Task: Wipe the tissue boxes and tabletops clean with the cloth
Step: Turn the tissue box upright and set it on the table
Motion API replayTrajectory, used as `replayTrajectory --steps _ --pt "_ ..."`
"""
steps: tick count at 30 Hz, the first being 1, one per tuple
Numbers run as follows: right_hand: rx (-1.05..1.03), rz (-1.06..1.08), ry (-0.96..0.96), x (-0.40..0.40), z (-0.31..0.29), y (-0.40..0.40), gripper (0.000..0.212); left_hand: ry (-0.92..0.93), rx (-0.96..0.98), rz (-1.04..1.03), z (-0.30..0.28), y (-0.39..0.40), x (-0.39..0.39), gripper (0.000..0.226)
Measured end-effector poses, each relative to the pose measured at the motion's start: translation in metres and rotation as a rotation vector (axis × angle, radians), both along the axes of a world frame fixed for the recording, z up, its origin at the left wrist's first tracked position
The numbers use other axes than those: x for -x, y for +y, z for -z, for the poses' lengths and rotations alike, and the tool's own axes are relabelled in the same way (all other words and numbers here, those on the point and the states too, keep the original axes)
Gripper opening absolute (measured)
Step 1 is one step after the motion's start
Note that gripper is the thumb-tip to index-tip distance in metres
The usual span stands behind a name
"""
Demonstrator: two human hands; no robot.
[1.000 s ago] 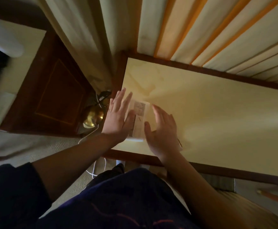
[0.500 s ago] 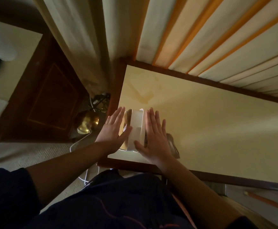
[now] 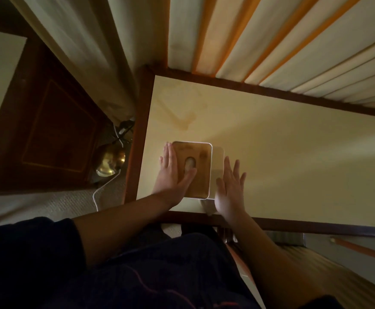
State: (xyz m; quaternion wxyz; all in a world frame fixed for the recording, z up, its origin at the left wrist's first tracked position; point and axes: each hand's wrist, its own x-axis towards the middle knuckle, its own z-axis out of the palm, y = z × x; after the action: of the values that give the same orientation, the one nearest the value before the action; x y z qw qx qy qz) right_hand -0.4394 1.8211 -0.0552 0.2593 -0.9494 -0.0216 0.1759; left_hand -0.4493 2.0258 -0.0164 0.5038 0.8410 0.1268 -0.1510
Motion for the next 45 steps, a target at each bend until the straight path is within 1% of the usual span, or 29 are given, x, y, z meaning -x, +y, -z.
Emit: replayTrajectory --steps 3,5,7,8,10,16,18,20,21,23,25,26,28,31,33,35,37,38,41,43,45 --pt "-0.057 0.057 0.005 -0.011 0.004 -0.005 0.070 -0.069 -0.024 -0.019 0.004 -0.014 -0.014 0.098" --pt "-0.115 0.119 0.002 -0.025 0.003 -0.012 0.071 -0.137 -0.071 0.000 0.004 -0.028 -0.029 0.102" --pt "-0.159 0.161 -0.005 -0.042 0.003 -0.022 0.077 -0.185 -0.128 0.029 0.006 -0.042 -0.046 0.108" --pt "-0.174 0.171 -0.012 -0.053 0.003 -0.030 0.080 -0.186 -0.152 0.039 0.008 -0.051 -0.056 0.110" --pt "-0.188 0.175 -0.022 -0.078 0.005 -0.048 0.078 -0.182 -0.192 0.048 0.012 -0.070 -0.079 0.112" --pt "-0.134 0.176 0.027 -0.139 0.022 -0.093 0.077 -0.143 -0.269 0.049 0.013 -0.120 -0.135 0.114" --pt "-0.130 0.159 0.044 -0.149 0.024 -0.101 0.076 -0.101 -0.268 0.048 0.010 -0.128 -0.144 0.112" --pt "-0.152 0.147 0.039 -0.149 0.022 -0.106 0.076 -0.053 -0.219 0.039 0.006 -0.127 -0.142 0.105" --pt "-0.178 0.148 0.000 -0.144 0.019 -0.108 0.076 -0.053 -0.200 0.036 0.004 -0.123 -0.137 0.100" --pt "-0.220 0.144 -0.157 -0.126 0.007 -0.111 0.074 -0.096 -0.187 0.022 0.003 -0.111 -0.120 0.088" --pt "-0.230 0.079 -0.332 -0.100 -0.005 -0.111 0.071 -0.155 -0.173 -0.031 0.006 -0.096 -0.093 0.074" --pt "-0.233 -0.003 -0.396 -0.084 -0.008 -0.109 0.069 -0.175 -0.173 -0.062 0.011 -0.087 -0.076 0.068" --pt "-0.222 -0.272 -0.452 -0.055 -0.005 -0.104 0.065 -0.168 -0.193 -0.112 0.023 -0.067 -0.040 0.061" --pt "-0.144 -0.723 -0.378 -0.028 0.022 -0.089 0.063 -0.098 -0.282 -0.148 0.046 -0.033 0.011 0.061" --pt "-0.086 -0.882 -0.306 -0.022 0.044 -0.074 0.064 -0.046 -0.366 -0.159 0.059 -0.012 0.037 0.065" --pt "0.008 -0.970 -0.229 -0.020 0.061 -0.063 0.066 -0.001 -0.459 -0.168 0.066 0.007 0.055 0.069" --pt "0.115 -0.994 -0.205 -0.014 0.070 -0.059 0.067 0.024 -0.525 -0.148 0.071 0.025 0.065 0.073" --pt "0.146 -0.973 -0.212 -0.009 0.071 -0.057 0.068 0.028 -0.540 -0.119 0.074 0.033 0.068 0.074" --pt "0.212 -0.841 -0.225 0.012 0.068 -0.042 0.070 0.015 -0.549 0.016 0.083 0.054 0.071 0.075" --pt "0.243 -0.761 -0.198 0.027 0.067 -0.019 0.070 0.001 -0.474 0.060 0.088 0.063 0.072 0.075" --pt "0.260 -0.704 -0.176 0.040 0.067 0.010 0.071 -0.013 -0.378 0.051 0.091 0.066 0.072 0.073"
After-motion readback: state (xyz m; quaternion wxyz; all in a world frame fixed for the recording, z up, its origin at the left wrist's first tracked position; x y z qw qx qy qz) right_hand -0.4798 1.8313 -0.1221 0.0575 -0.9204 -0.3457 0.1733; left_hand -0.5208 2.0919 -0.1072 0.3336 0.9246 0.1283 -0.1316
